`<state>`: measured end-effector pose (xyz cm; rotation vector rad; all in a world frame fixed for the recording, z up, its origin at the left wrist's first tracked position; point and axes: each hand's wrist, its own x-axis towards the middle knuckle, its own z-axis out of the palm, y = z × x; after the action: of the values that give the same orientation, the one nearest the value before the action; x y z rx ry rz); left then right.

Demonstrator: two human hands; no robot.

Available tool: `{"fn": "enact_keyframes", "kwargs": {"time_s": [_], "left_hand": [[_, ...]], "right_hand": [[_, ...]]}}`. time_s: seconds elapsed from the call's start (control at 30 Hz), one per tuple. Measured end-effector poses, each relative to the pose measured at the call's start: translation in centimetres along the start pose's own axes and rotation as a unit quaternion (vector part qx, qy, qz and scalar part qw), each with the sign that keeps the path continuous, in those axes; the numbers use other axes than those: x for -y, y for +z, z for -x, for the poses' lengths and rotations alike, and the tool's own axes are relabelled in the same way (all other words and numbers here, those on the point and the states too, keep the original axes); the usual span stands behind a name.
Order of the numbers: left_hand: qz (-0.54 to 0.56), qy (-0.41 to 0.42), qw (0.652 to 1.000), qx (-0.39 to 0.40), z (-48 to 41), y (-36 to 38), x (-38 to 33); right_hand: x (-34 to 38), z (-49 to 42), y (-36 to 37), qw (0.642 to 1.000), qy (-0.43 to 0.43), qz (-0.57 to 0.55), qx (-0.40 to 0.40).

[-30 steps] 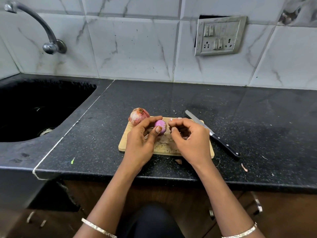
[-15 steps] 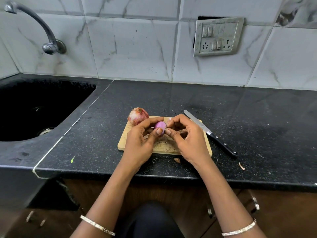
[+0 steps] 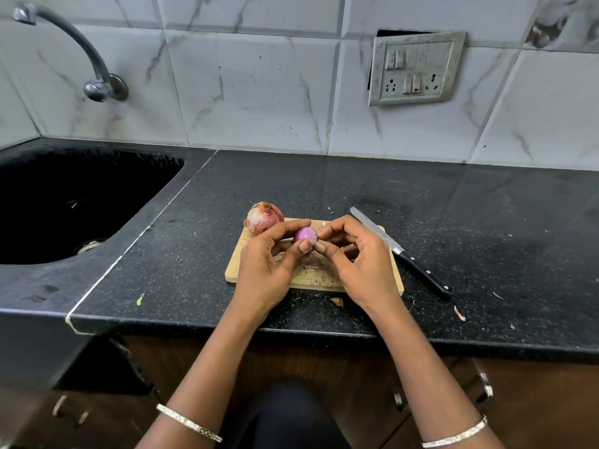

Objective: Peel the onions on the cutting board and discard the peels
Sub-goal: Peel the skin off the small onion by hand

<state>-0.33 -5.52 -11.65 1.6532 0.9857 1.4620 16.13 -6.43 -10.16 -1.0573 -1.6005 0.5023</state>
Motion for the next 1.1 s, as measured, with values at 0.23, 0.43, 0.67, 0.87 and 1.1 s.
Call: {"fn": "enact_keyframes", "kwargs": {"time_s": [0.23,0.43,0.67,0.87,1.1], "left_hand": [[-0.012,-0.003,1.000,0.007,0.05,-0.04,-0.33],[0.001,-0.017,1.000,0.002,0.11,-0.12,-0.43],[0.002,-0.015,1.000,-0.016,0.13,0.05,-0.60],[0.018,-0.028,0.999,-0.019,0.04,-0.07,-0.61],[0.000,-0.003,0.999,-0.054,0.19,0.30,-1.01]], "right_hand": [[0.09,0.01,-0.08,1.000,-0.018,0.024,0.002],[0.23,0.13,0.09,0.997,-0.031,0.070,0.016],[0.12,0.05,0.06,0.998,-0.010,0.066,0.011],[0.42,0.10,-0.09,0.996,-0.030,0.078,0.026],[0.01,0.13,-0.08,0.997,0.007,0.065,-0.027]]}}
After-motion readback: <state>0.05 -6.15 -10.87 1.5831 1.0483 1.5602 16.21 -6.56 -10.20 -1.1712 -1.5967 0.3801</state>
